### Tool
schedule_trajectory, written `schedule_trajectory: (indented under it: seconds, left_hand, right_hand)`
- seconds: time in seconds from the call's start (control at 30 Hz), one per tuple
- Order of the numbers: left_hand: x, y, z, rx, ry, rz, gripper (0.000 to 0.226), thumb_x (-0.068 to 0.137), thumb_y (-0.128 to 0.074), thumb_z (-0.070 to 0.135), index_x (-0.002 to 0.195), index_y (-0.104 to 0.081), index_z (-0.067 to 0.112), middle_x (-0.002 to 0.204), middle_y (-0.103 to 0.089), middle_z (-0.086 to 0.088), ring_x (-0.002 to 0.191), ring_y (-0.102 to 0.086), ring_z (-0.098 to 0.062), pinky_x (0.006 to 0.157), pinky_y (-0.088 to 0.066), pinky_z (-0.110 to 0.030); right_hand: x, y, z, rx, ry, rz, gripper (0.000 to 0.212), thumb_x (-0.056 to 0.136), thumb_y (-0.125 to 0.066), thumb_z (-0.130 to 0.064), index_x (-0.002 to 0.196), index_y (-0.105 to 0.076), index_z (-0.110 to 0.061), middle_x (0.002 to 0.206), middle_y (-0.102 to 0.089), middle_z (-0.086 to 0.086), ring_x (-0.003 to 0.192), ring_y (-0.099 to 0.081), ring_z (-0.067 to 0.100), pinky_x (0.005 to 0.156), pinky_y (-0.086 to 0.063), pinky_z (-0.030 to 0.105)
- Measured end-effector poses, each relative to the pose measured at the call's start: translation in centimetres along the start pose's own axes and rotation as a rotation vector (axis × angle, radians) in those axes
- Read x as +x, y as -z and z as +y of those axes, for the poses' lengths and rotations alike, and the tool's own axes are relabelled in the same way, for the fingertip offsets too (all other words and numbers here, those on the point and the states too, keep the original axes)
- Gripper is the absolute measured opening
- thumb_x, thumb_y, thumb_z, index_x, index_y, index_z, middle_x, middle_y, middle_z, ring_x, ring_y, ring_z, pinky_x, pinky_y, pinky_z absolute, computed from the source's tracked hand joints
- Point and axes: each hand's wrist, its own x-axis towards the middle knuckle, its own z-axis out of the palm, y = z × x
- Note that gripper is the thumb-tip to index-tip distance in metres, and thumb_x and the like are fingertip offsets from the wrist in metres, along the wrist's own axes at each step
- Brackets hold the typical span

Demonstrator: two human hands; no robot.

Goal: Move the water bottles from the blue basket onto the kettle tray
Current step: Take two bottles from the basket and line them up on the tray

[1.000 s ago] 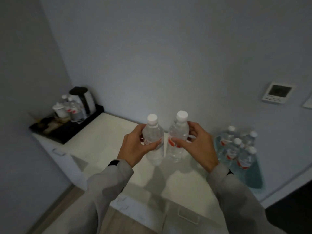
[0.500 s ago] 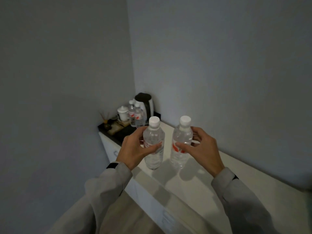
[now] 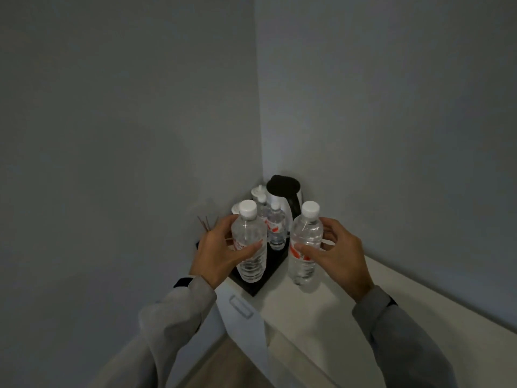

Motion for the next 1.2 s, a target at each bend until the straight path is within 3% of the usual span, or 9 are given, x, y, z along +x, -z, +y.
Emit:
schedule_trajectory:
  seconds: [0.23,0.4,0.57,0.63,0.77,0.83,0.97,1.1,1.2]
  left_hand:
    - [5.8,3.8,-6.9,-0.1,-0.042,-0.114,0.058,0.07,-0.083,0.044,0.12,-0.057,0.032,0.111,-0.068,0.025,0.101,-0.065,0.005,0.082,-0.053,-0.012]
    - [10.2,6.5,-11.2,-0.14,-0.084,-0.229,0.056,0.069,-0.083,0.047,0.117,-0.054,0.049,0.11,-0.064,0.037,0.1,-0.063,0.01,0.076,-0.049,-0.005]
    - [13.1,6.2,-15.1,-0.132,-0.112,-0.312,0.06,0.068,-0.077,0.06,0.121,-0.054,0.044,0.11,-0.068,0.026,0.102,-0.064,0.006,0.082,-0.054,-0.015]
    - [14.2,5.3,-16.5,-0.132,-0.078,-0.344,0.062,0.066,-0.077,0.063,0.121,-0.053,0.047,0.112,-0.067,0.026,0.103,-0.064,0.005,0.083,-0.055,-0.018]
    - [16.1,3.3,-18.8,-0.147,-0.005,-0.403,0.058,0.065,-0.083,0.053,0.11,-0.049,0.066,0.106,-0.06,0.045,0.1,-0.059,0.017,0.075,-0.048,-0.002]
    - [16.8,2.2,-19.8,-0.131,0.026,-0.439,0.059,0.067,-0.084,0.049,0.108,-0.047,0.068,0.102,-0.061,0.045,0.097,-0.059,0.018,0.072,-0.047,-0.001]
    - [17.6,0.2,-21.7,-0.072,0.069,-0.458,0.05,0.068,-0.084,0.047,0.104,-0.051,0.055,0.094,-0.062,0.03,0.085,-0.059,0.009,0.069,-0.047,-0.005]
    - [18.4,-1.5,-23.5,-0.05,0.115,-0.53,0.057,0.069,-0.085,0.042,0.117,-0.054,0.033,0.105,-0.066,0.011,0.092,-0.063,-0.011,0.069,-0.047,-0.009]
    - [19.3,-2.8,-25.1,-0.06,0.13,-0.568,0.061,0.068,-0.085,0.041,0.119,-0.053,0.03,0.109,-0.066,0.007,0.099,-0.065,-0.017,0.073,-0.048,-0.015]
  right_hand:
    - [3.4,-7.0,0.3,-0.094,0.004,0.137,0.062,0.066,-0.09,-0.029,0.119,-0.059,-0.029,0.11,-0.069,-0.015,0.103,-0.068,0.001,0.086,-0.058,0.021]
    - [4.5,-12.1,0.0,-0.204,-0.017,0.287,0.067,0.064,-0.087,-0.043,0.123,-0.06,-0.022,0.111,-0.069,-0.011,0.101,-0.068,0.005,0.083,-0.059,0.023]
    - [6.0,-15.0,1.4,-0.233,-0.133,0.383,0.056,0.059,-0.091,-0.046,0.104,-0.058,-0.052,0.1,-0.07,-0.028,0.096,-0.067,-0.006,0.078,-0.057,0.015]
    - [6.8,-15.8,2.4,-0.253,-0.167,0.418,0.055,0.057,-0.091,-0.047,0.102,-0.059,-0.049,0.097,-0.071,-0.024,0.093,-0.067,-0.005,0.079,-0.059,0.019]
    - [8.4,-16.9,5.0,-0.352,-0.186,0.451,0.065,0.059,-0.088,-0.056,0.113,-0.06,-0.035,0.103,-0.068,-0.014,0.096,-0.067,0.006,0.085,-0.059,0.032]
    - [9.0,-17.3,6.4,-0.359,-0.223,0.465,0.067,0.06,-0.088,-0.055,0.116,-0.06,-0.031,0.105,-0.07,-0.01,0.096,-0.067,0.011,0.086,-0.059,0.037]
    - [9.9,-18.0,9.0,-0.339,-0.293,0.471,0.067,0.062,-0.089,-0.05,0.119,-0.06,-0.029,0.105,-0.071,-0.01,0.096,-0.068,0.013,0.087,-0.058,0.039]
    - [10.8,-18.9,10.6,-0.35,-0.354,0.449,0.068,0.063,-0.089,-0.047,0.122,-0.059,-0.027,0.109,-0.072,-0.004,0.1,-0.069,0.018,0.086,-0.058,0.039]
    - [11.5,-19.6,11.7,-0.338,-0.385,0.457,0.068,0.065,-0.087,-0.048,0.123,-0.059,-0.025,0.114,-0.071,-0.001,0.104,-0.067,0.021,0.088,-0.057,0.041]
